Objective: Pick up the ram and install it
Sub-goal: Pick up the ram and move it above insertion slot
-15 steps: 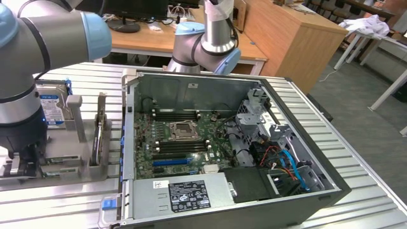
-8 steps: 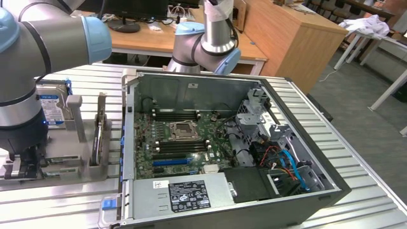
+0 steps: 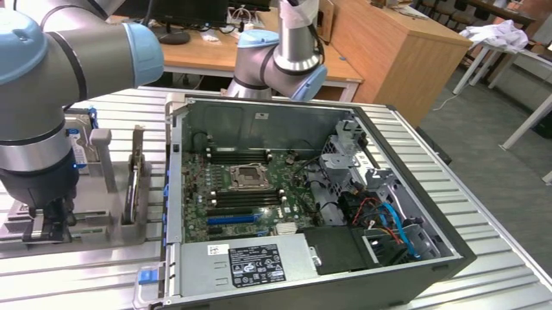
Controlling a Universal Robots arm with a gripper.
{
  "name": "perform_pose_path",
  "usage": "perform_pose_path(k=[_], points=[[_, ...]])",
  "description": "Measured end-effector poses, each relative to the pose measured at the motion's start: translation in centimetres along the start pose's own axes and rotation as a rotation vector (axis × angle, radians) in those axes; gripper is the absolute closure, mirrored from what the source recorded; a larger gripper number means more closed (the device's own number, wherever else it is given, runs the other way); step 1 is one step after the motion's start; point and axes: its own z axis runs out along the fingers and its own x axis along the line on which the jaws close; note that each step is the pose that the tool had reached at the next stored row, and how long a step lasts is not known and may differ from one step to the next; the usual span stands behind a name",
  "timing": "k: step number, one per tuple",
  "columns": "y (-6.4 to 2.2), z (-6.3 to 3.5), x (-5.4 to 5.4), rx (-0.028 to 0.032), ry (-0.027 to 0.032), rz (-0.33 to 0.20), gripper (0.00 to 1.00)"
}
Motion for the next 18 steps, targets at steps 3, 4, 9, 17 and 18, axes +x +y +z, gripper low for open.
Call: perform_pose_path(k=[3, 4, 9, 17, 18], points=[[-0.05, 0.0, 0.0, 0.0, -0.0001, 0.0, 0.64], [-0.05, 0.0, 0.01, 0.0, 0.0, 0.0, 0.64], [-0.08, 0.12, 0.01, 0.0, -0.0001, 0.0, 0.64], [-0.08, 0.3, 0.02, 0.0, 0.0, 0.0, 0.64], [-0.08, 0.3, 0.02, 0.0, 0.0, 0.0, 0.64]])
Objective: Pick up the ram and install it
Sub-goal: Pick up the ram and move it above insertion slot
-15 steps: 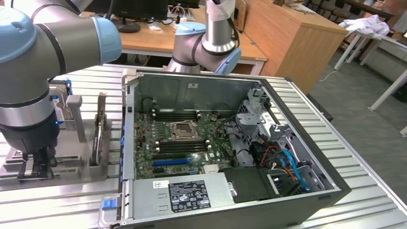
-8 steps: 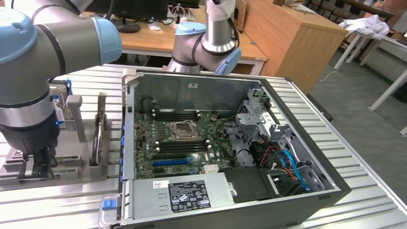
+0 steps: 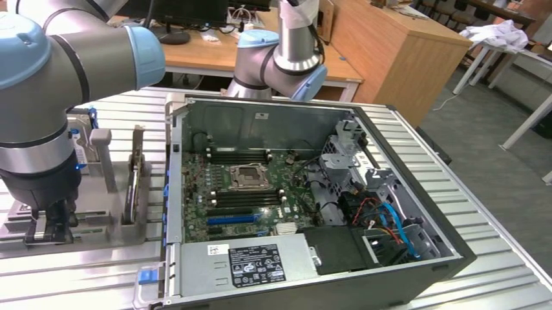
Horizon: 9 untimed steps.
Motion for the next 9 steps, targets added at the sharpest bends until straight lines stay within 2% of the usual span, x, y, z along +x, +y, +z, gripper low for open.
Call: perform_pose_path(k=[6, 7, 9], points=[[0.0, 0.0, 0.0, 0.0, 0.0, 0.0, 0.65], [0.0, 0.0, 0.0, 0.0, 0.0, 0.0, 0.73], [0.0, 0.0, 0.0, 0.0, 0.0, 0.0, 0.73]])
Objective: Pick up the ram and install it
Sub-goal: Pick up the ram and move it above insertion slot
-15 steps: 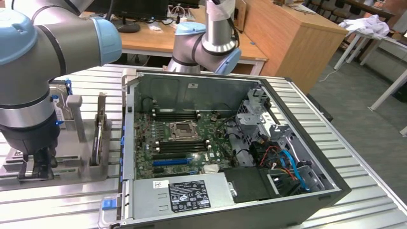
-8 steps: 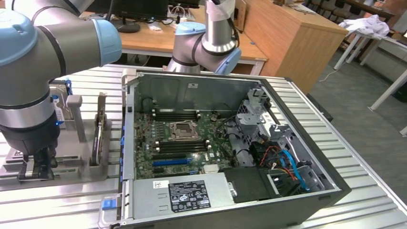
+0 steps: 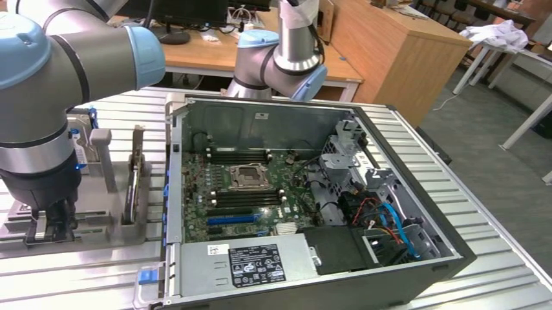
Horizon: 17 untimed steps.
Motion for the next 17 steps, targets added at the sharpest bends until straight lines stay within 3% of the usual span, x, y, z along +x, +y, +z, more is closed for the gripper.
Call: perform_pose_path(k=[17], points=[[-0.22, 0.08, -0.3, 0.0001, -0.0012, 0.0, 0.73]])
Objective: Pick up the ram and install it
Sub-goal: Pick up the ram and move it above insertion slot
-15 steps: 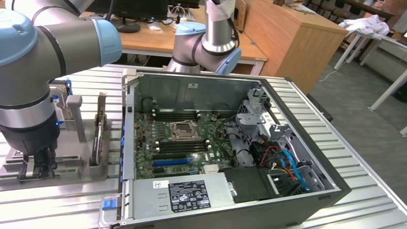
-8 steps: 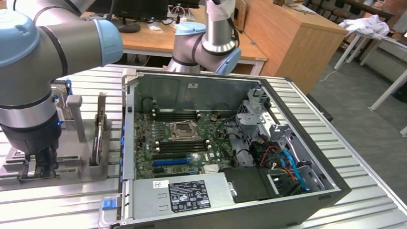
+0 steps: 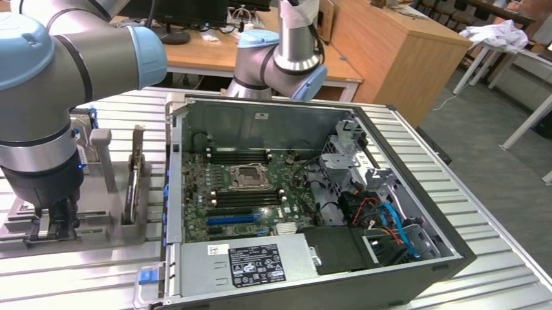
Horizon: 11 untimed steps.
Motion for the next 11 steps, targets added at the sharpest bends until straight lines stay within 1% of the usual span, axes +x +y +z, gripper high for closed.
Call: perform_pose_path(k=[3, 5, 6, 11], points=[[0.0, 0.0, 0.0, -0.0001, -0.0001, 0.0, 0.73], [0.0, 0.0, 0.0, -0.0001, -0.0001, 0.0, 0.75], [0.0, 0.0, 0.0, -0.0001, -0.0001, 0.0, 0.81], [0.0, 0.0, 0.0, 0.0, -0.0001, 0.0, 0.81]])
